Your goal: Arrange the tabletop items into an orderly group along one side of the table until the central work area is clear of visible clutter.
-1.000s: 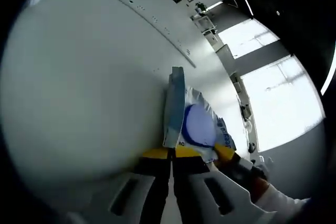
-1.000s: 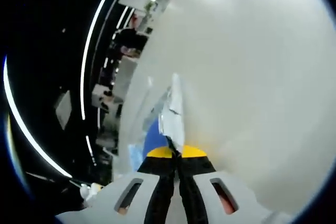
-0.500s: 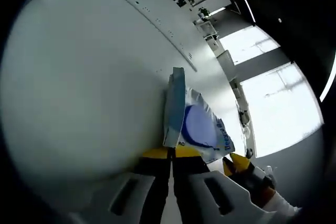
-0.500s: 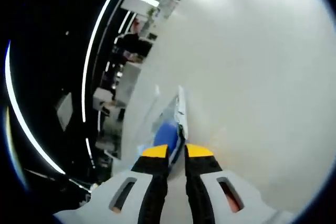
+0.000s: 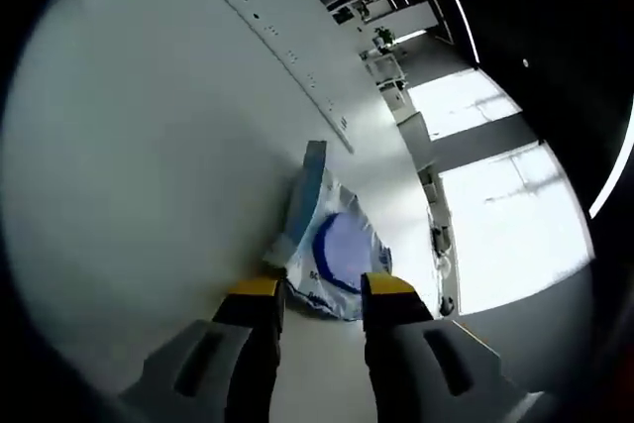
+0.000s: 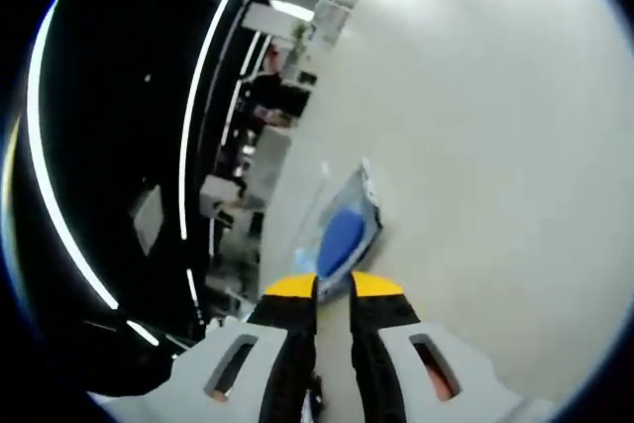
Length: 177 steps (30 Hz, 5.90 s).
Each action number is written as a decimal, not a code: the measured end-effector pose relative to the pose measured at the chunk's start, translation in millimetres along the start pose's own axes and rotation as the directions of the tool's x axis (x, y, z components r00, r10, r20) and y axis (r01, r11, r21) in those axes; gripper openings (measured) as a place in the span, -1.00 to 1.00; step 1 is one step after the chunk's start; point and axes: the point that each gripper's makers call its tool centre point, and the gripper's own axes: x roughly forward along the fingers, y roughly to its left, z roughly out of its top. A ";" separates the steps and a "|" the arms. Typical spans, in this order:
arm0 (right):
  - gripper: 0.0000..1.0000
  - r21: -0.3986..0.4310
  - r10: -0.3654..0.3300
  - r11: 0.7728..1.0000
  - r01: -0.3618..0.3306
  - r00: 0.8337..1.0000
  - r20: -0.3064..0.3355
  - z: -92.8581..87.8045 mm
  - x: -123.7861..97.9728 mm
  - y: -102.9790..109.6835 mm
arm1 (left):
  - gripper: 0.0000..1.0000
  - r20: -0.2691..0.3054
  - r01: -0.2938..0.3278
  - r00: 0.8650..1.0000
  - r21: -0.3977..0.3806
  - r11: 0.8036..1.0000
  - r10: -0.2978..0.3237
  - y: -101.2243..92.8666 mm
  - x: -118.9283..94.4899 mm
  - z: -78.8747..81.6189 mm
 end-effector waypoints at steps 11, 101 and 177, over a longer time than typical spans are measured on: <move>-0.74 -0.081 0.055 0.995 -0.051 0.998 0.041 -1.9 -24.8 26.7 | 0.12 0.004 0.051 0.999 0.129 0.990 -0.052 -19.9 -49.3 -11.4; -0.35 -0.529 -0.056 0.780 -0.334 0.805 -0.591 -178.5 -26.4 56.2 | 0.49 0.178 -0.330 0.943 0.602 0.727 0.280 98.8 -264.1 -32.6; -0.42 -0.448 -0.143 0.886 -0.120 0.848 -0.510 -138.2 -13.1 10.6 | 0.41 0.065 -0.343 0.889 0.749 0.567 0.453 147.7 -157.7 160.7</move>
